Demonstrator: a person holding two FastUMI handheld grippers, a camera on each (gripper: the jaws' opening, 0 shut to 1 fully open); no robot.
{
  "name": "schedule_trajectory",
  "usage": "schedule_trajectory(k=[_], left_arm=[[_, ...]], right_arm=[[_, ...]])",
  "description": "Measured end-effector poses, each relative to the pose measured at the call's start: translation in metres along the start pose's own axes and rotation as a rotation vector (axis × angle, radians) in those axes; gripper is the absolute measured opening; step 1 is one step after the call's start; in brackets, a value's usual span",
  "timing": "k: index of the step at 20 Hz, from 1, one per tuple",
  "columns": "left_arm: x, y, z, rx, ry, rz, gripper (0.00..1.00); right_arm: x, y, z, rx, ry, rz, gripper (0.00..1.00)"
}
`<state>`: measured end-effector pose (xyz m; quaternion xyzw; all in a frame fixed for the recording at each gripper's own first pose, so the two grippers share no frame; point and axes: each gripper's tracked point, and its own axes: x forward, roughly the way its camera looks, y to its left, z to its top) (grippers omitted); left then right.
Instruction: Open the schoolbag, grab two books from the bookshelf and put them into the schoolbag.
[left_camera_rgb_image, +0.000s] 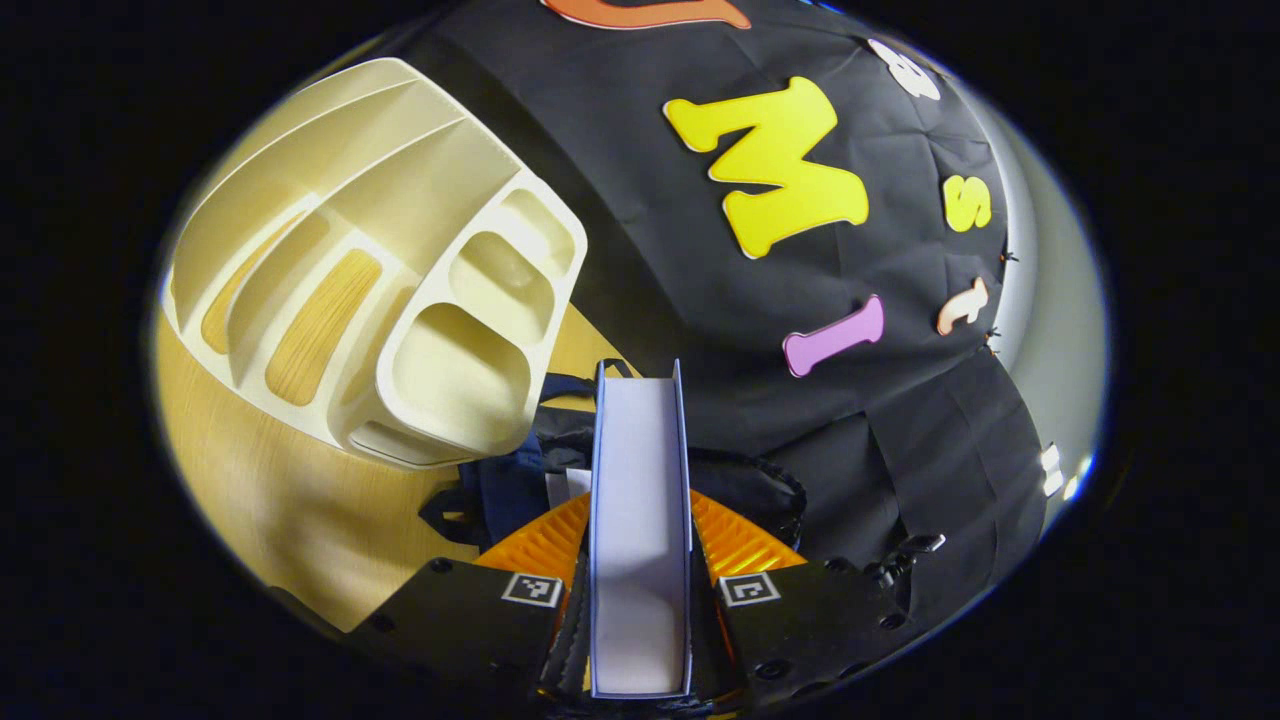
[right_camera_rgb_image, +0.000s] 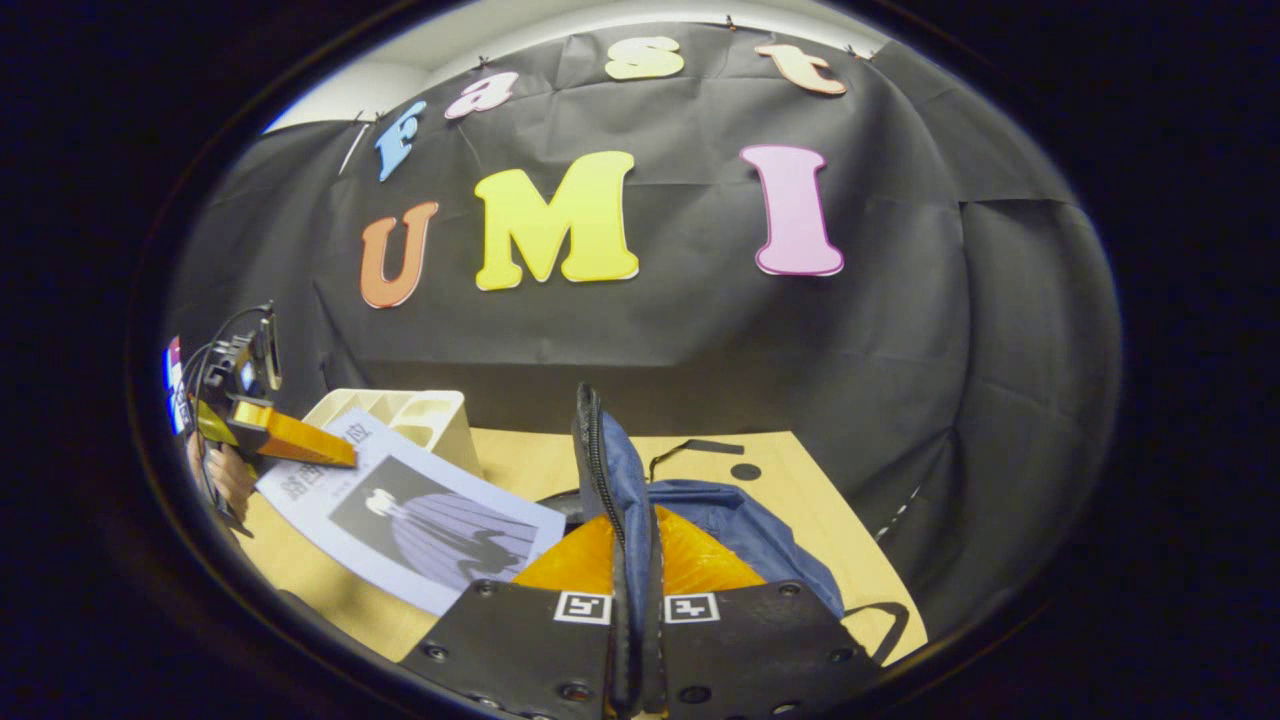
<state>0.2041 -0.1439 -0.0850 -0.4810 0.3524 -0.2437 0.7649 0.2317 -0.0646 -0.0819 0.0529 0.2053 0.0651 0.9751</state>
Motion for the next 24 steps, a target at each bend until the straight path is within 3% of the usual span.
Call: schedule_trajectory(k=[3,5,8,11,16,24], left_arm=[[0.029,0.013,-0.007,0.011,-0.003,0.072,0.43],[0.042,0.005,-0.019,0.014,0.006,0.061,0.43],[0.06,0.008,-0.042,0.107,-0.003,0.114,0.43],[0.074,0.007,-0.053,0.173,-0.06,0.119,0.43],[0.098,-0.001,-0.075,0.203,-0.158,0.098,0.43],[0.167,-0.007,-0.122,0.133,-0.171,0.036,0.44]], right_arm=[[0.0,-0.005,0.006,0.001,-0.009,0.011,0.05],[0.001,-0.008,0.01,0.007,-0.015,0.017,0.04],[0.0,-0.01,0.014,0.011,-0.032,0.029,0.05],[-0.002,-0.009,0.021,0.015,-0.056,0.042,0.02],[-0.009,0.003,0.035,-0.002,-0.099,0.076,0.04],[-0.014,0.024,0.042,-0.009,-0.12,0.14,0.04]])
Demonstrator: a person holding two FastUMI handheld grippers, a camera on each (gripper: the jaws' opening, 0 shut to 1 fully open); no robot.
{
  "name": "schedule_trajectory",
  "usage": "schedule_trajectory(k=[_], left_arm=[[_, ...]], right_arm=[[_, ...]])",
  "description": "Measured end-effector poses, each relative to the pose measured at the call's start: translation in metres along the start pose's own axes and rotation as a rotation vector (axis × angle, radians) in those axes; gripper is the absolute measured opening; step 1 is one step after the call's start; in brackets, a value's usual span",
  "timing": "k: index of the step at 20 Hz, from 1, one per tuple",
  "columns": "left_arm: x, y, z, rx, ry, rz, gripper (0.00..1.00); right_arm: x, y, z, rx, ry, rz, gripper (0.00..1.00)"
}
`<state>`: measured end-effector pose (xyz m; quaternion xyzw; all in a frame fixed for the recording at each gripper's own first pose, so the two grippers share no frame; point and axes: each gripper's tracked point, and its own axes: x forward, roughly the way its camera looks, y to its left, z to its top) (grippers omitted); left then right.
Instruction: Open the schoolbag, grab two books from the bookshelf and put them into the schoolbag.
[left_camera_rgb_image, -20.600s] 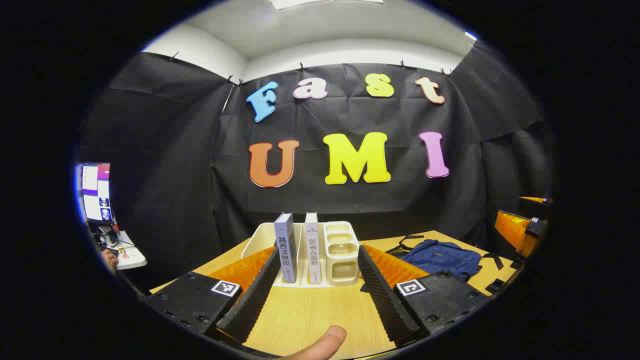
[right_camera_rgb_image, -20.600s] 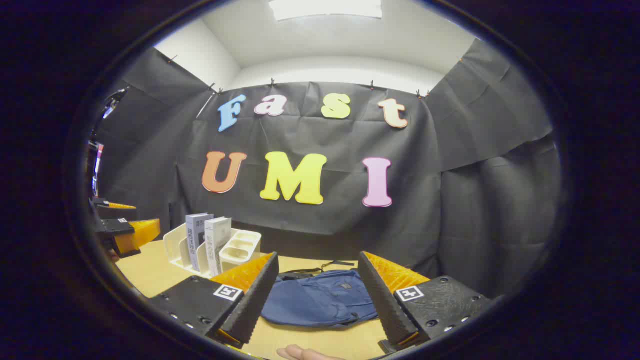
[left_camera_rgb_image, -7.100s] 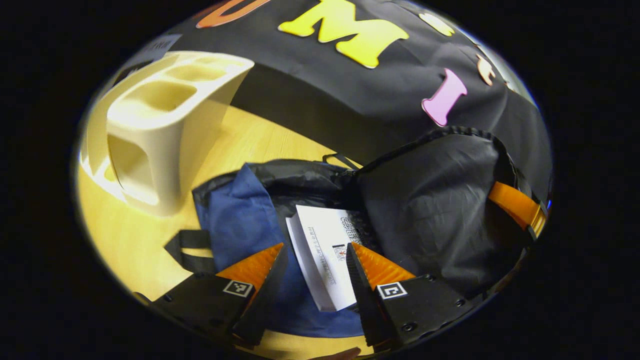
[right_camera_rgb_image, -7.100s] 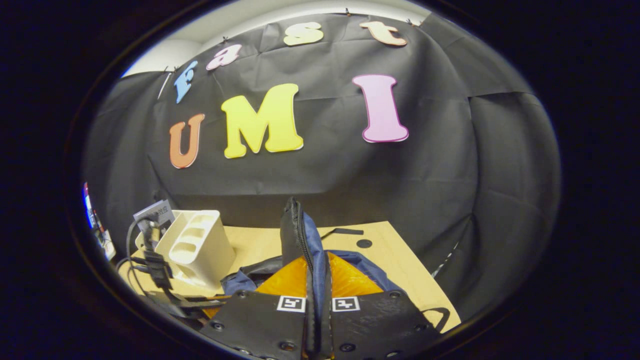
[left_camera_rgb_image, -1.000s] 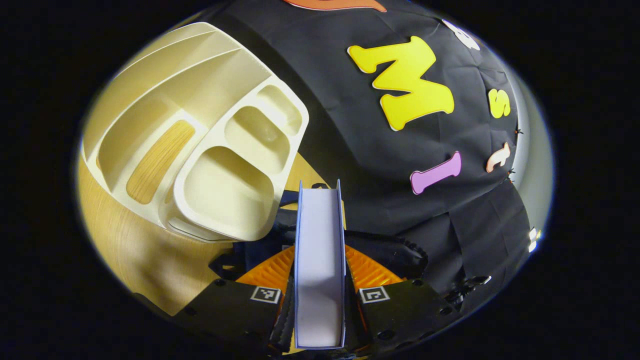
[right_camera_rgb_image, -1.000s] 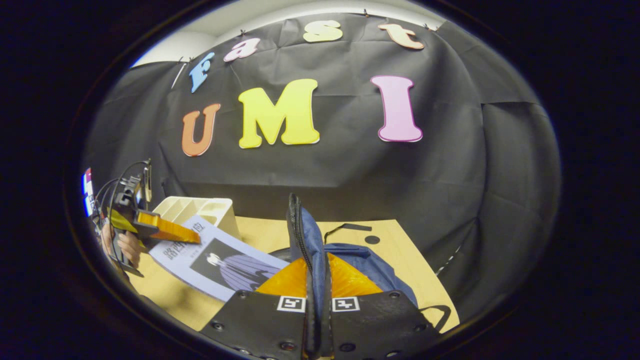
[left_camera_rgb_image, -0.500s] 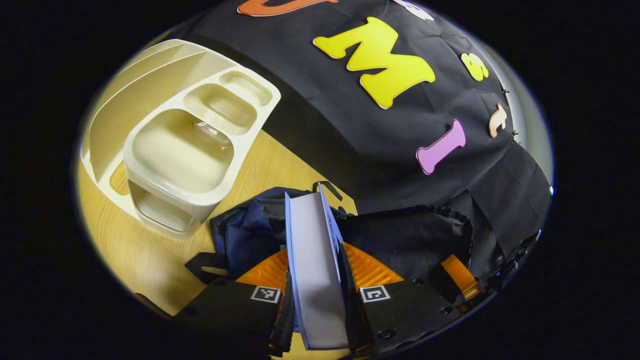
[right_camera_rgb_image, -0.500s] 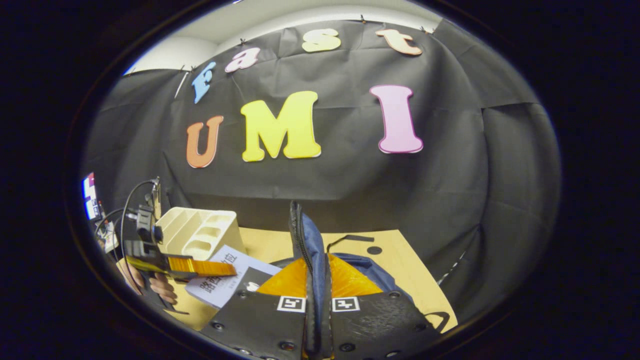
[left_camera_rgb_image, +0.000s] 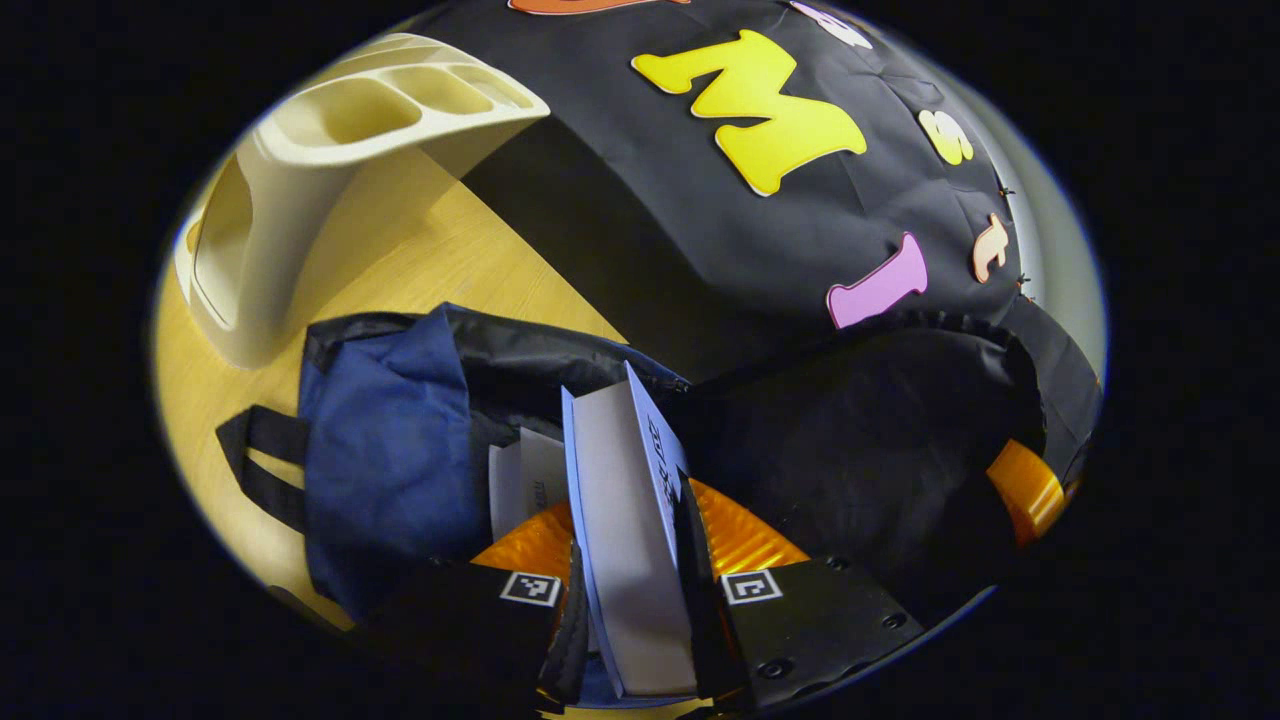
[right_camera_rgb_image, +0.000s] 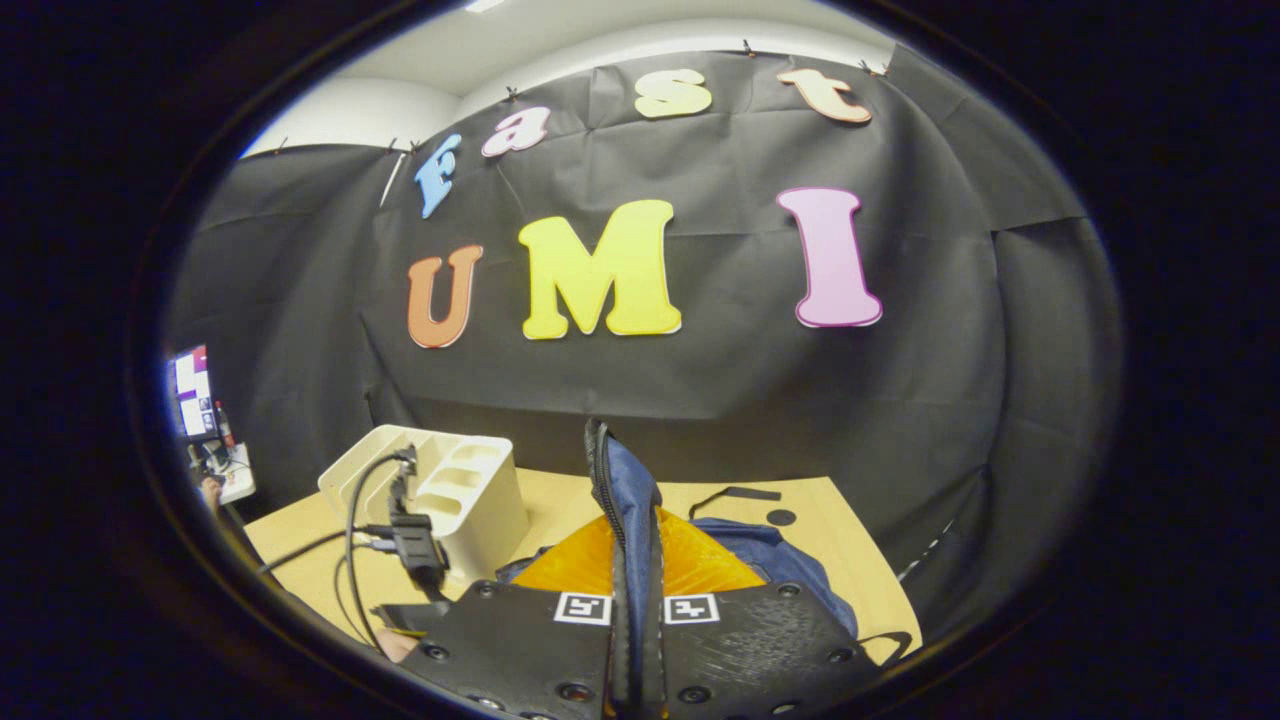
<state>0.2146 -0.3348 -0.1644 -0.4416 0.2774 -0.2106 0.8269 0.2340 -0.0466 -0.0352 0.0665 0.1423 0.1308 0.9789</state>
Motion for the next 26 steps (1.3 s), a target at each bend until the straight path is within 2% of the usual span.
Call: schedule_trajectory(k=[8,10,11,12,13,15,16,17,21,26], left_arm=[[0.018,0.004,-0.011,-0.033,-0.023,-0.01,0.44],[0.019,0.011,-0.01,0.04,-0.022,0.036,0.48],[0.017,0.014,-0.008,0.102,-0.023,0.06,0.57],[0.018,0.014,-0.006,0.168,-0.021,0.082,0.61],[0.017,0.016,-0.006,0.219,-0.021,0.107,0.69],[0.016,0.017,-0.003,0.252,-0.006,0.121,0.77],[0.014,0.017,-0.001,0.252,0.003,0.117,0.78],[0.014,0.017,-0.001,0.251,0.018,0.109,0.78],[0.002,0.02,0.0,0.271,0.053,0.109,0.81],[-0.022,0.027,0.035,0.394,-0.002,0.141,0.82]], right_arm=[[0.004,0.004,-0.007,-0.01,0.005,0.02,0.04],[0.007,-0.003,-0.013,-0.001,0.021,0.006,0.05],[0.007,-0.007,-0.016,0.009,0.029,-0.002,0.04],[0.008,-0.009,-0.018,0.015,0.035,-0.01,0.02],[0.008,-0.013,-0.019,0.016,0.04,-0.022,0.05],[0.007,-0.017,-0.021,0.016,0.044,-0.043,0.02],[0.005,-0.019,-0.023,0.01,0.044,-0.055,0.05],[0.004,-0.021,-0.024,0.008,0.044,-0.06,0.02],[0.004,-0.027,-0.032,0.023,0.06,-0.082,0.05],[0.0,-0.032,-0.04,0.01,0.068,-0.146,0.05]])
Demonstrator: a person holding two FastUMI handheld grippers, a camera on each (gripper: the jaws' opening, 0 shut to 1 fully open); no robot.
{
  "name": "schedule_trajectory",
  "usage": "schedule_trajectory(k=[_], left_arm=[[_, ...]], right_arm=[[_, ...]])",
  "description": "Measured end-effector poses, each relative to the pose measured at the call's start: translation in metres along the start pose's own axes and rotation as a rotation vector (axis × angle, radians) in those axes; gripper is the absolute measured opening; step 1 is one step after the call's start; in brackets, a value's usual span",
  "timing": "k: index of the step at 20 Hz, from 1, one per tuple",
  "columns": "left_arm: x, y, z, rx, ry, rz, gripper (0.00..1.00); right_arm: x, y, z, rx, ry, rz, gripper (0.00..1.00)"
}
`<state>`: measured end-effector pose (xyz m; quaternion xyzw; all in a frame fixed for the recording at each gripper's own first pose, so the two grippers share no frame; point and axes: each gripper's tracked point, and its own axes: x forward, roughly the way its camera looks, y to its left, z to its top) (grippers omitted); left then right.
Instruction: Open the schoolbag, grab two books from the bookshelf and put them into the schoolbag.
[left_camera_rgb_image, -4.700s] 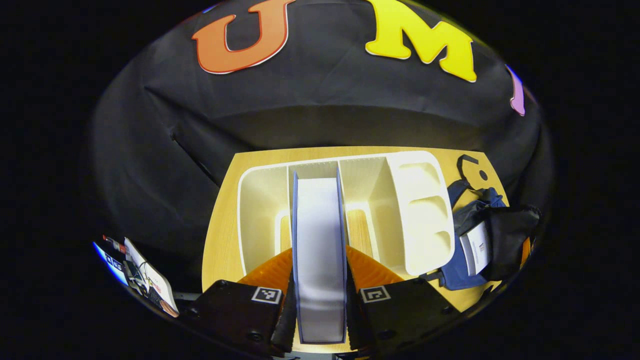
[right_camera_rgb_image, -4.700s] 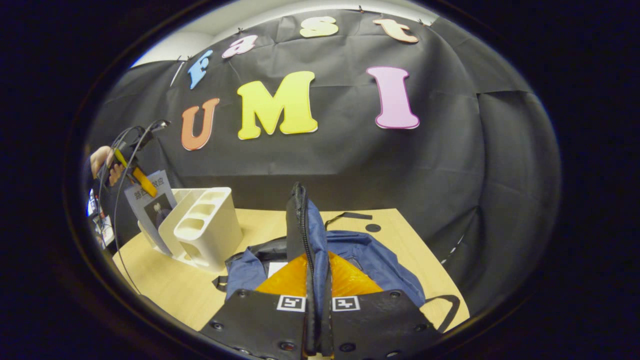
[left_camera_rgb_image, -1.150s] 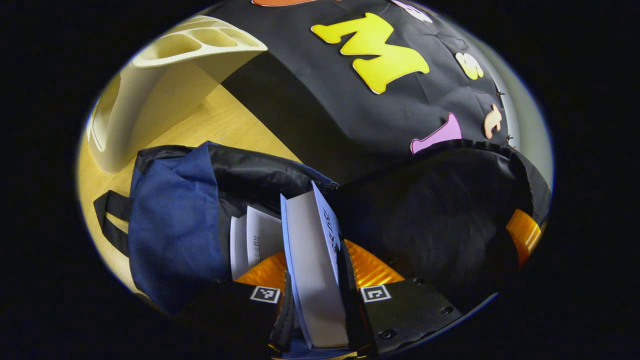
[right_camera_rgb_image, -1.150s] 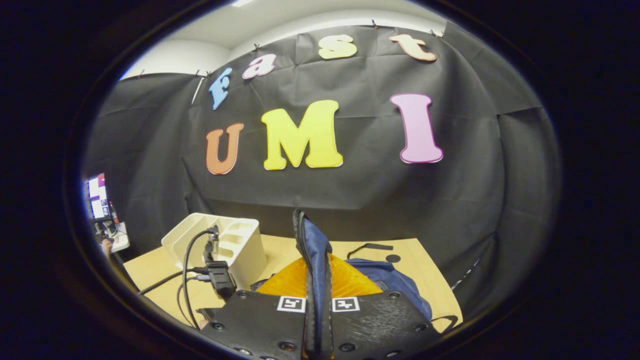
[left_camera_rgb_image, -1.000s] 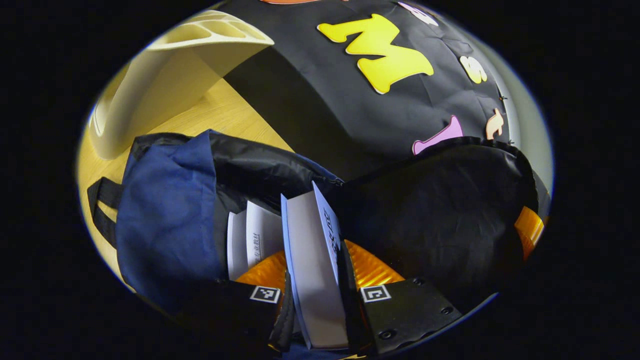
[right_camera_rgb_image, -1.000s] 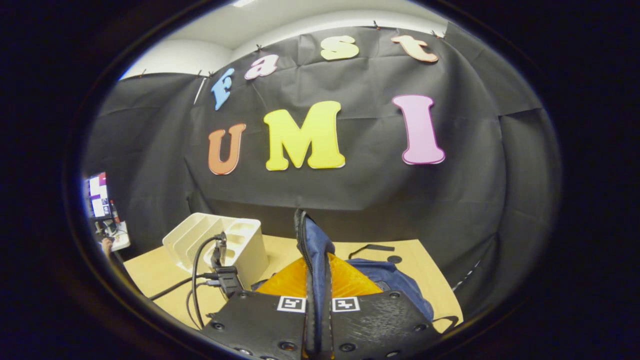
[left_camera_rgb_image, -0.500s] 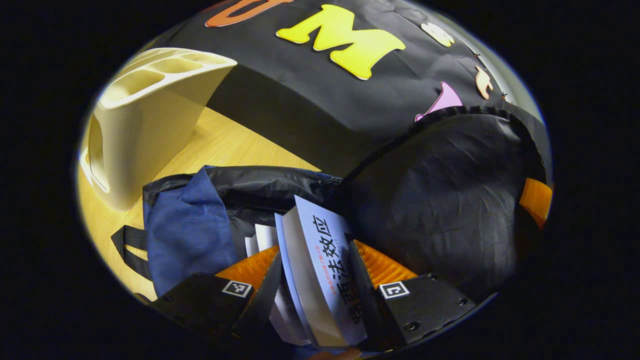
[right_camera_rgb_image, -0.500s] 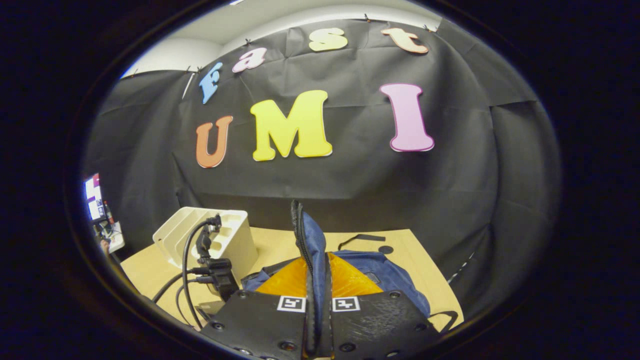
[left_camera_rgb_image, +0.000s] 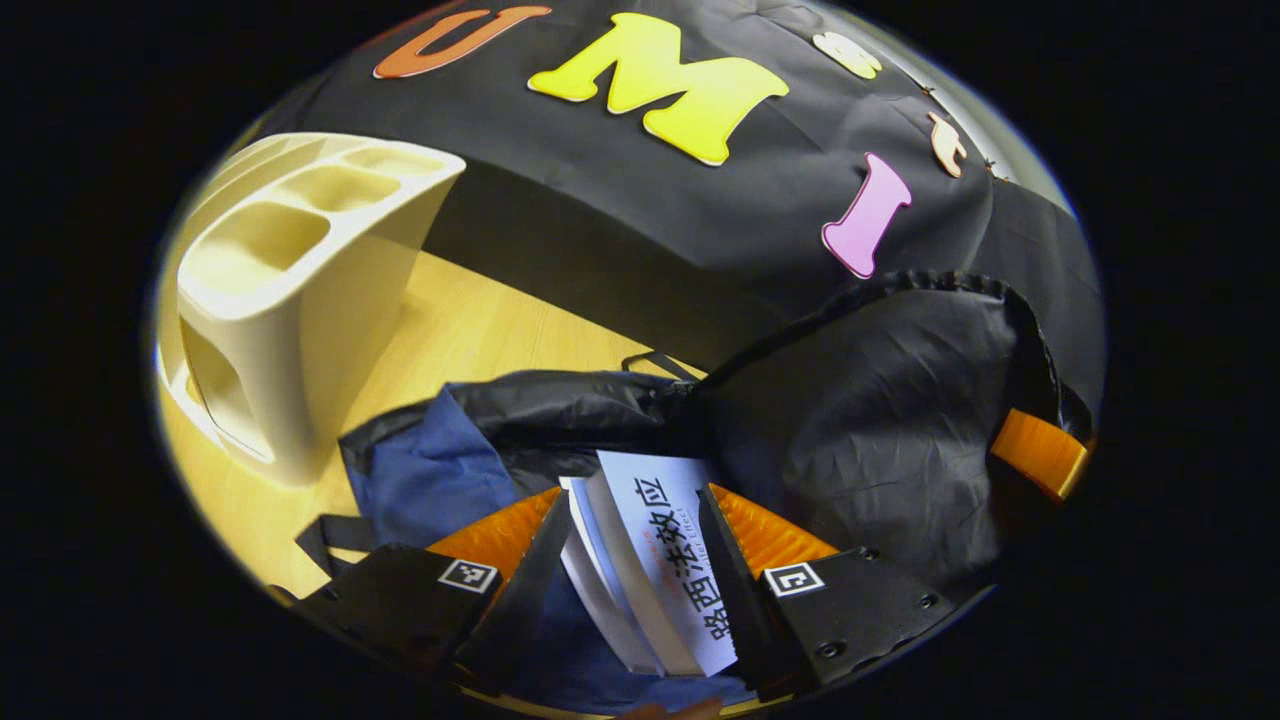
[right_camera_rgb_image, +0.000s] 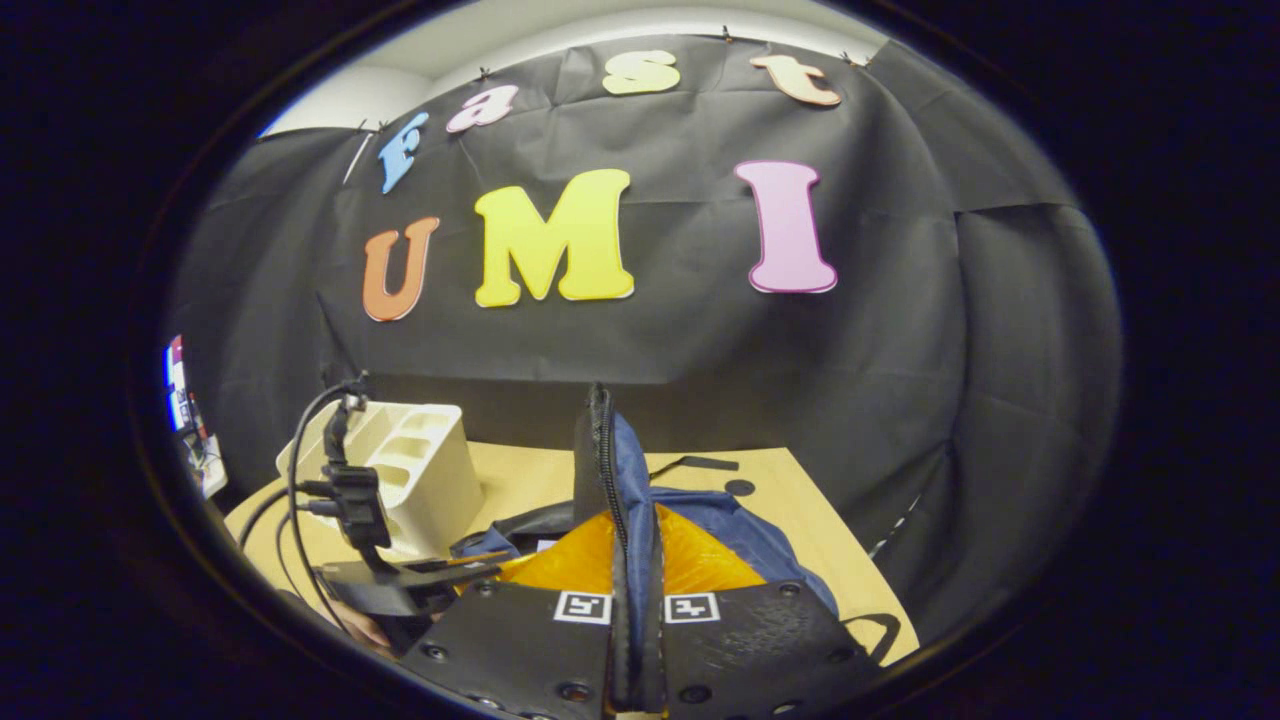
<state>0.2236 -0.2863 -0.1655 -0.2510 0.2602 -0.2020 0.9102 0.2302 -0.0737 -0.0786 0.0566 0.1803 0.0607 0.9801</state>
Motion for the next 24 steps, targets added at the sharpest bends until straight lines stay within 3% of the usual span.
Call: schedule_trajectory(k=[4,10,13,14,18,20,23,24], left_arm=[[-0.031,0.015,0.012,0.056,-0.05,0.022,0.82],[-0.082,0.065,0.032,0.21,-0.119,0.166,0.82],[-0.116,0.073,0.038,0.249,-0.158,0.17,0.81],[-0.127,0.077,0.041,0.258,-0.174,0.178,0.81],[-0.167,0.097,0.05,0.296,-0.232,0.234,0.81],[-0.185,0.102,0.055,0.309,-0.266,0.251,0.81],[-0.209,0.113,0.058,0.318,-0.296,0.29,0.81],[-0.217,0.114,0.058,0.318,-0.303,0.298,0.81]], right_arm=[[-0.006,0.007,-0.011,-0.033,0.009,-0.021,0.06],[-0.018,0.015,-0.029,-0.028,0.022,-0.033,0.06],[-0.023,0.018,-0.039,-0.021,0.031,-0.048,0.06],[-0.024,0.019,-0.042,-0.017,0.03,-0.052,0.12],[-0.027,0.021,-0.051,-0.007,0.03,-0.08,0.13],[-0.031,0.022,-0.057,-0.015,0.033,-0.098,0.21],[-0.042,0.027,-0.06,-0.03,0.035,-0.113,0.22],[-0.048,0.029,-0.059,-0.037,0.03,-0.117,0.39]])
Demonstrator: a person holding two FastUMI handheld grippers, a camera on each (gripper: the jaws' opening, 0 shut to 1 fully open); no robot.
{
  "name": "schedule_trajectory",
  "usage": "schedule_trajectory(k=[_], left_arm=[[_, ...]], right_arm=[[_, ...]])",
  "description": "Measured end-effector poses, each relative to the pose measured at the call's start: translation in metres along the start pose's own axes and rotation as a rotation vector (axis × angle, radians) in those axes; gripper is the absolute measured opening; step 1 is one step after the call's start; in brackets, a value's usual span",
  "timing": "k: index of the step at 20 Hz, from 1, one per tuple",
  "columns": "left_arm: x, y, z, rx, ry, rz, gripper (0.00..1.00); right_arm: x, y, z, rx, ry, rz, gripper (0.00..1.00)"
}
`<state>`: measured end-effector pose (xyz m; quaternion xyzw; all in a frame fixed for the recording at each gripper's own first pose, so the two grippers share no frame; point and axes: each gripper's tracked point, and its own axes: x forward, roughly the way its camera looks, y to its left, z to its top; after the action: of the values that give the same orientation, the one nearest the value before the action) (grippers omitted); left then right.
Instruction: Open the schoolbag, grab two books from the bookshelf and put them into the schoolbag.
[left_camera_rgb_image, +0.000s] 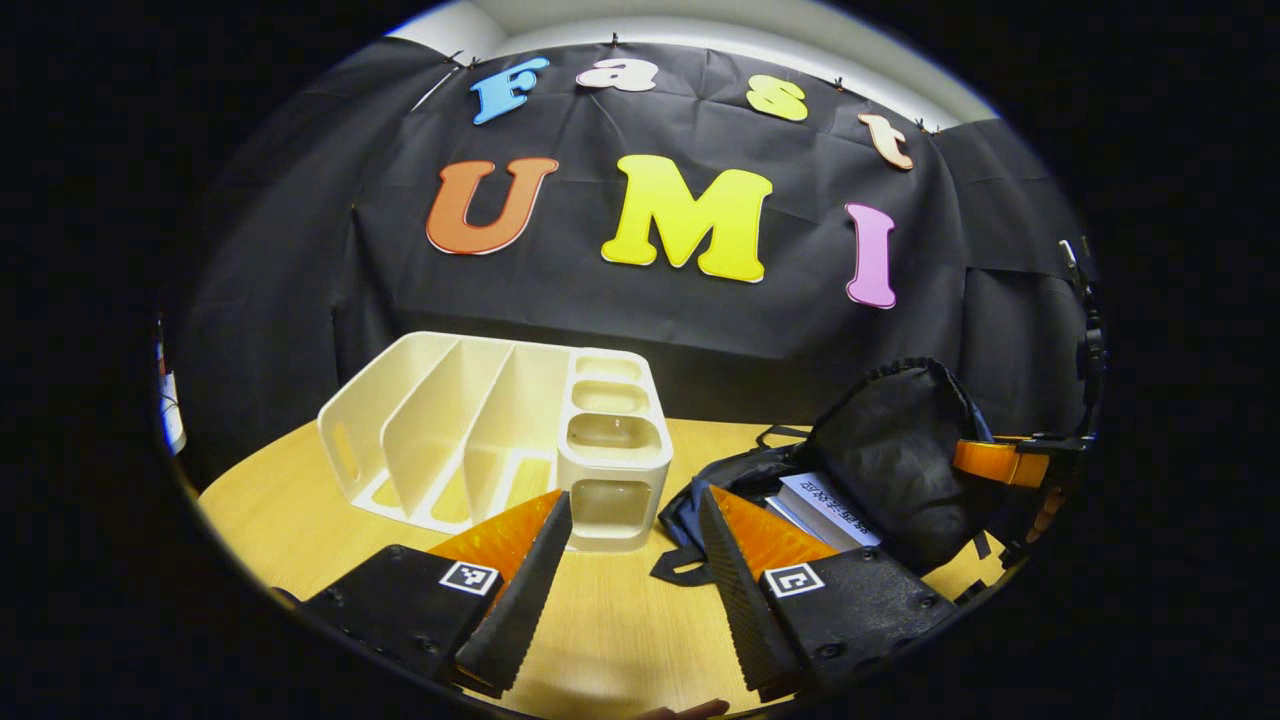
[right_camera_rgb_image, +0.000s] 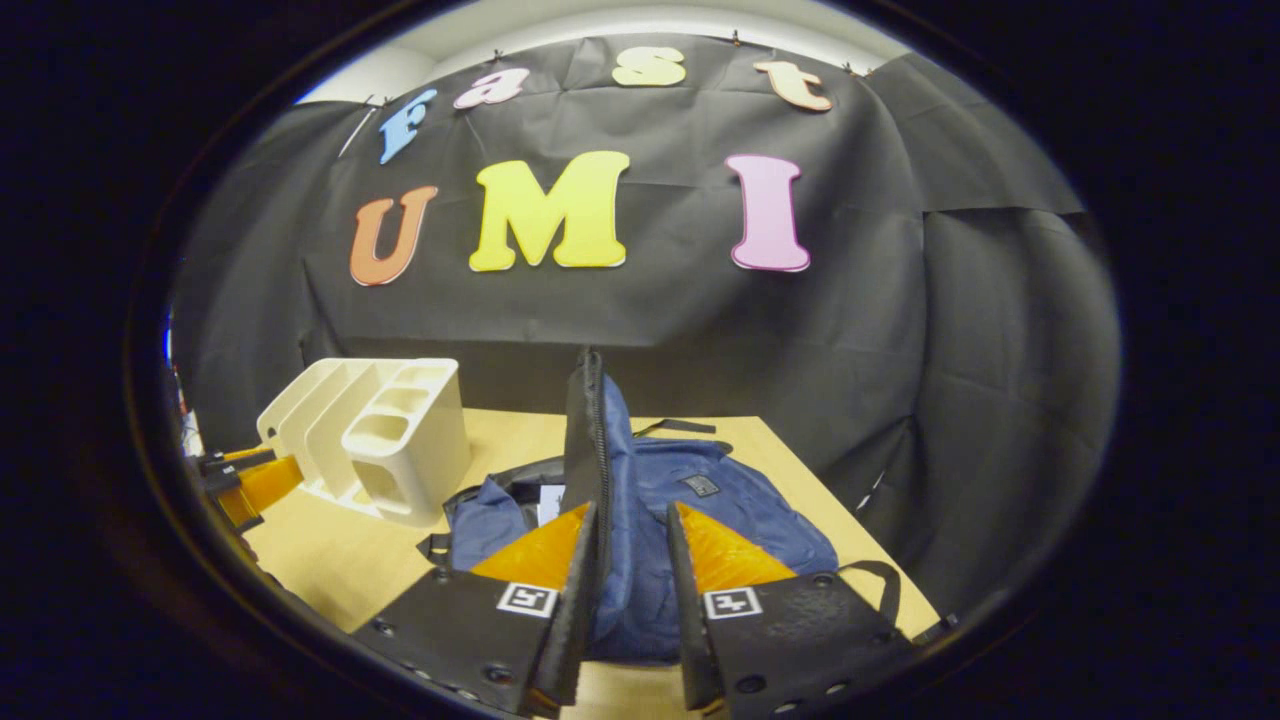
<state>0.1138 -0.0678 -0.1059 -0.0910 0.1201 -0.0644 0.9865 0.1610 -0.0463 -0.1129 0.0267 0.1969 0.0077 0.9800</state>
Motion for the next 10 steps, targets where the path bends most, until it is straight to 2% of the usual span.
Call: schedule_trajectory(k=[1,2,5,10], left_arm=[[-0.005,0.003,0.002,-0.001,-0.004,0.005,0.81],[-0.011,0.007,0.003,-0.004,-0.009,0.012,0.81],[-0.036,0.026,0.014,0.003,-0.044,0.031,0.82],[-0.076,0.028,0.029,0.001,-0.087,0.048,0.86]], right_arm=[[-0.008,0.001,0.002,-0.007,-0.01,-0.004,0.51],[-0.014,0.002,0.003,-0.013,-0.019,-0.008,0.56],[-0.038,0.007,0.005,-0.03,-0.043,-0.006,0.68],[-0.086,0.008,0.009,-0.053,-0.094,-0.001,0.86]])
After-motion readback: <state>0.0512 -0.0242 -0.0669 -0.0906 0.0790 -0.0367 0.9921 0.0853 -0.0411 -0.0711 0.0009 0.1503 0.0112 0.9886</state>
